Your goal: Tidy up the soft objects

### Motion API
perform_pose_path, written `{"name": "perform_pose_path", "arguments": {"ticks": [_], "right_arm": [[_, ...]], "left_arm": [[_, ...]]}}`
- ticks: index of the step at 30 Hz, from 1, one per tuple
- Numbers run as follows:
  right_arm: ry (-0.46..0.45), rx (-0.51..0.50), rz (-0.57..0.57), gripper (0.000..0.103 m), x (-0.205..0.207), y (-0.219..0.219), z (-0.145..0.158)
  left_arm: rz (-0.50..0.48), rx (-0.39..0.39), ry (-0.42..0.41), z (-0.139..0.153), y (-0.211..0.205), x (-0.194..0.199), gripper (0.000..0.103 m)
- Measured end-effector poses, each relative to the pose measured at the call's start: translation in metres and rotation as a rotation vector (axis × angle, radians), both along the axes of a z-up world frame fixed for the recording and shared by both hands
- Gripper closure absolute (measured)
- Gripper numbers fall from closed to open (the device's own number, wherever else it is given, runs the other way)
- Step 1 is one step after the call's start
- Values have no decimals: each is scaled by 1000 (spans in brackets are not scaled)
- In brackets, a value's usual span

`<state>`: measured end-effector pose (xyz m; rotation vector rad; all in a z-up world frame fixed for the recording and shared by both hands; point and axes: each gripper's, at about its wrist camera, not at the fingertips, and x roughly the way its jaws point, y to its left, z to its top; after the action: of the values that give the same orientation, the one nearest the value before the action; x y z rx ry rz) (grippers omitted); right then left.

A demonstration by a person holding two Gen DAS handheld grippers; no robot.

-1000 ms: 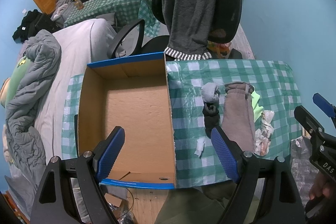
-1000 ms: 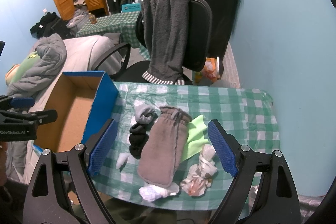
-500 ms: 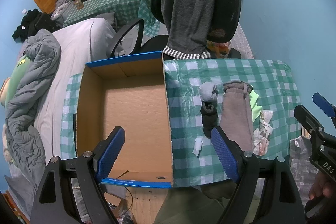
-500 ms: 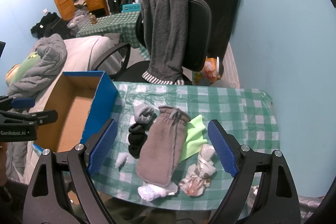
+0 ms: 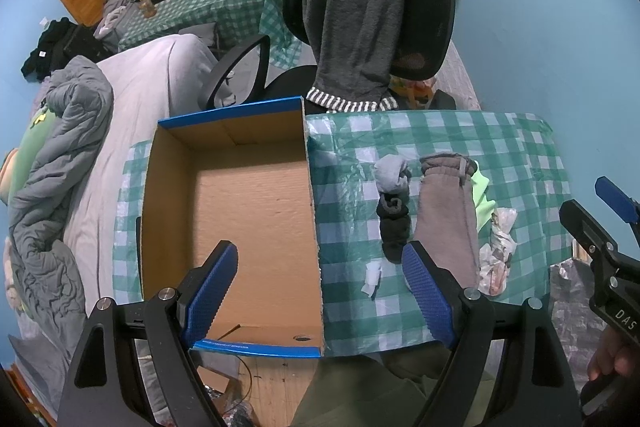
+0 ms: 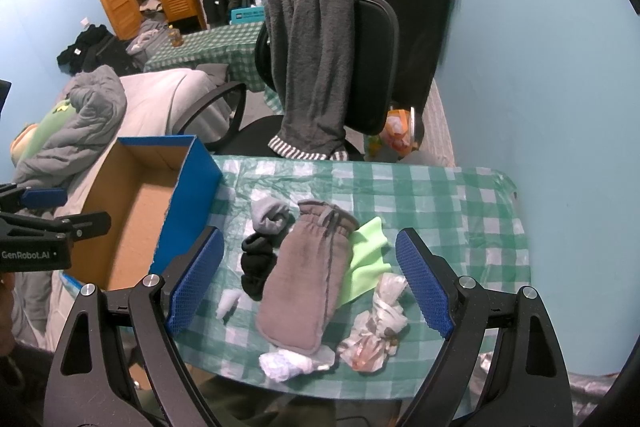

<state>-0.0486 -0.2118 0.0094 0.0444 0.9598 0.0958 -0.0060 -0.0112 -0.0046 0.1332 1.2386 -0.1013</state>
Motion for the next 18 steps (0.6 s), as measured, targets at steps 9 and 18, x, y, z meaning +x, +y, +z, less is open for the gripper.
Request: {"name": "perform_pose_path", "arguments": {"ticks": [9, 18], "right_arm": [[4, 2, -6, 15, -1, -7, 1], [16, 6, -33, 15, -2, -15, -4]], "left_arm": [[-14, -3, 10, -7, -18, 1, 17], [-34, -10, 29, -8, -18, 9, 17]]}}
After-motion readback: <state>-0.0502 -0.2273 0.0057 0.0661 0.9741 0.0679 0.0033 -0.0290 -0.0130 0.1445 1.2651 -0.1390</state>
